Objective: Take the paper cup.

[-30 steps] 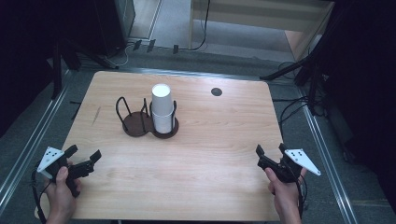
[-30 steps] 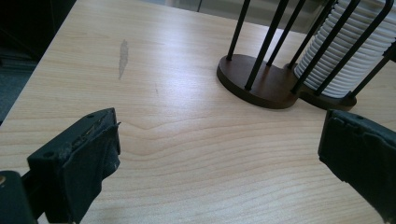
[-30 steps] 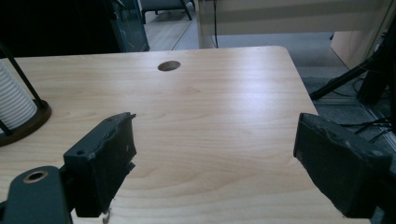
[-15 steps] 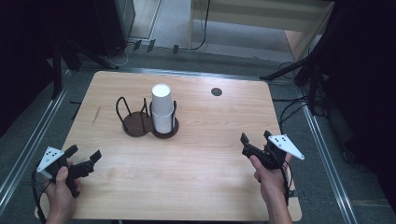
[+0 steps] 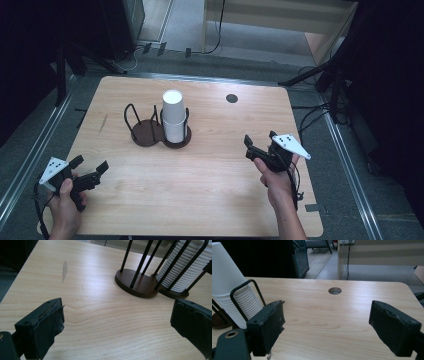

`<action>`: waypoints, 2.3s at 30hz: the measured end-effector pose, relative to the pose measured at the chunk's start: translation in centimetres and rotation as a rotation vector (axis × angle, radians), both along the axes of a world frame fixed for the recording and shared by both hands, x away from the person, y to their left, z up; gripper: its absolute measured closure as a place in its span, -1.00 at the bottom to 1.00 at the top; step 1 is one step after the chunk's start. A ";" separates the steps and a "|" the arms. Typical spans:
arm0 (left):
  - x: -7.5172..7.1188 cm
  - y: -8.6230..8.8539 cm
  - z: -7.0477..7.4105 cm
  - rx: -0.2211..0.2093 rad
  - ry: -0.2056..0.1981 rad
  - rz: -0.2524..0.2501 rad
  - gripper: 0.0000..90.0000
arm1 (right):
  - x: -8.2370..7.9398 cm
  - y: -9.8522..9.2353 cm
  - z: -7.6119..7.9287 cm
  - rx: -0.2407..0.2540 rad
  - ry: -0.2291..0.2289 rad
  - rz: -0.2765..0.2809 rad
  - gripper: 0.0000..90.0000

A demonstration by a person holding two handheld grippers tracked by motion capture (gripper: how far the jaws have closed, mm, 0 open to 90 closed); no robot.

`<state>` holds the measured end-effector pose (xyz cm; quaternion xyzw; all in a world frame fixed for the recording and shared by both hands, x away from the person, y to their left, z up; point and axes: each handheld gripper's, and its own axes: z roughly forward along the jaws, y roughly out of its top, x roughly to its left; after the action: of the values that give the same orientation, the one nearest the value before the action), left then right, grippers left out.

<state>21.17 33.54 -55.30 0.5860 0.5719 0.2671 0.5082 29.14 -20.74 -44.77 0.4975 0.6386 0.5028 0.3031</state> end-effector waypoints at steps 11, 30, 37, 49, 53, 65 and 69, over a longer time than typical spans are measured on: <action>0.0 0.0 0.0 -0.001 0.000 -0.003 -1.00 | 1.0 2.5 0.6 0.020 0.000 0.039 -0.73; 0.0 0.1 0.0 -0.008 -0.001 -0.007 -1.00 | 2.6 7.4 1.8 0.013 -0.009 0.105 -0.86; 0.0 0.1 0.0 -0.008 -0.001 -0.009 -1.00 | 3.2 9.2 1.8 0.013 -0.006 0.130 -0.86; 0.1 0.1 0.0 -0.006 -0.001 -0.015 -1.00 | 4.0 12.1 1.9 0.014 -0.013 0.171 -0.86; 0.1 0.1 0.0 -0.008 -0.001 -0.016 -1.00 | 4.3 13.1 1.8 0.018 -0.008 0.182 -0.86; 0.1 0.1 0.0 -0.013 -0.002 -0.018 -1.00 | 5.5 16.5 1.0 0.022 0.002 0.244 -0.86; 0.1 0.1 0.0 -0.011 -0.001 -0.023 -1.00 | 5.7 17.8 0.6 0.017 0.007 0.259 -0.85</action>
<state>21.32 33.68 -55.32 0.5898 0.5662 0.2583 0.5145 34.85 -2.91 -44.16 0.4149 0.6944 0.5414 0.2293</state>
